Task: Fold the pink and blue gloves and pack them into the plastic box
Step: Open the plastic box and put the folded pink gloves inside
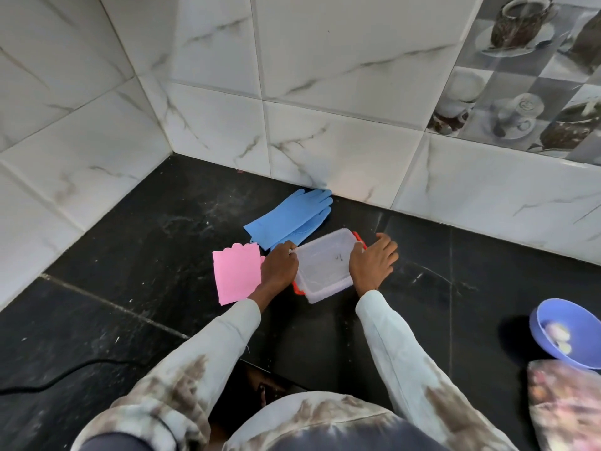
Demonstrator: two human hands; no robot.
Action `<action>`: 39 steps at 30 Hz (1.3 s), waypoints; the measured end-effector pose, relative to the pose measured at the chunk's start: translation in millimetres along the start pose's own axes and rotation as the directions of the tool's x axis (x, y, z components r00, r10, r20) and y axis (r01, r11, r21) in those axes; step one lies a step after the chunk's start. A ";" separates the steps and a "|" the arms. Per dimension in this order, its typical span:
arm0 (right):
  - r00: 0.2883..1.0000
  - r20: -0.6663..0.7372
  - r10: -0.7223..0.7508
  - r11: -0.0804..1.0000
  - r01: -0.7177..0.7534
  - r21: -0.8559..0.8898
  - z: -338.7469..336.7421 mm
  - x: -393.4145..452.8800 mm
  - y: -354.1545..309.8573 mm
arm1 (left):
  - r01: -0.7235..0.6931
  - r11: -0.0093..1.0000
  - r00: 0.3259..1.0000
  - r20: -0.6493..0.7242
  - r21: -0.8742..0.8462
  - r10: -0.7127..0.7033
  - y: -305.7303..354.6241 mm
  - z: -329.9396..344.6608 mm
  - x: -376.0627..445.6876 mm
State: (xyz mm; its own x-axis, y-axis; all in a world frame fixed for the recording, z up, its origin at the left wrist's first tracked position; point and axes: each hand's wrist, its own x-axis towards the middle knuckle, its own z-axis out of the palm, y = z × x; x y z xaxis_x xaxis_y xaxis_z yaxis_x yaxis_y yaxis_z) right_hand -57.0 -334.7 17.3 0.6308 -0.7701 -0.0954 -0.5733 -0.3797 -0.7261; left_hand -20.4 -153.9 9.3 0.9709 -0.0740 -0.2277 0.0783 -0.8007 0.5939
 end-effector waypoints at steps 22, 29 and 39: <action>0.905 0.412 0.108 0.989 -0.140 0.049 7.1 0.4 16.6 | 0.087 0.987 0.994 -0.059 -0.134 -0.096 -19.2 -8.6 3.2; 0.919 0.337 -0.204 0.975 0.220 -0.011 -1.1 1.4 6.4 | 0.111 0.982 0.989 -0.079 -0.155 -0.124 -16.1 -8.3 8.5; 0.478 0.830 -0.288 0.568 0.783 -0.254 24.0 -20.9 -24.0 | 0.334 0.942 0.943 -0.015 0.037 -0.334 -2.5 -23.2 9.2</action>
State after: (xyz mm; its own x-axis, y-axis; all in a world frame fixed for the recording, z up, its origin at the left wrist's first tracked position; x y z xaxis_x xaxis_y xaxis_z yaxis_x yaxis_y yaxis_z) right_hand -43.9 -297.2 20.4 0.9007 0.1667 -0.4012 0.0354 -0.9486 -0.3146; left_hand -6.4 -138.8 23.6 0.8924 0.2065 -0.4013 0.3897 -0.8009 0.4546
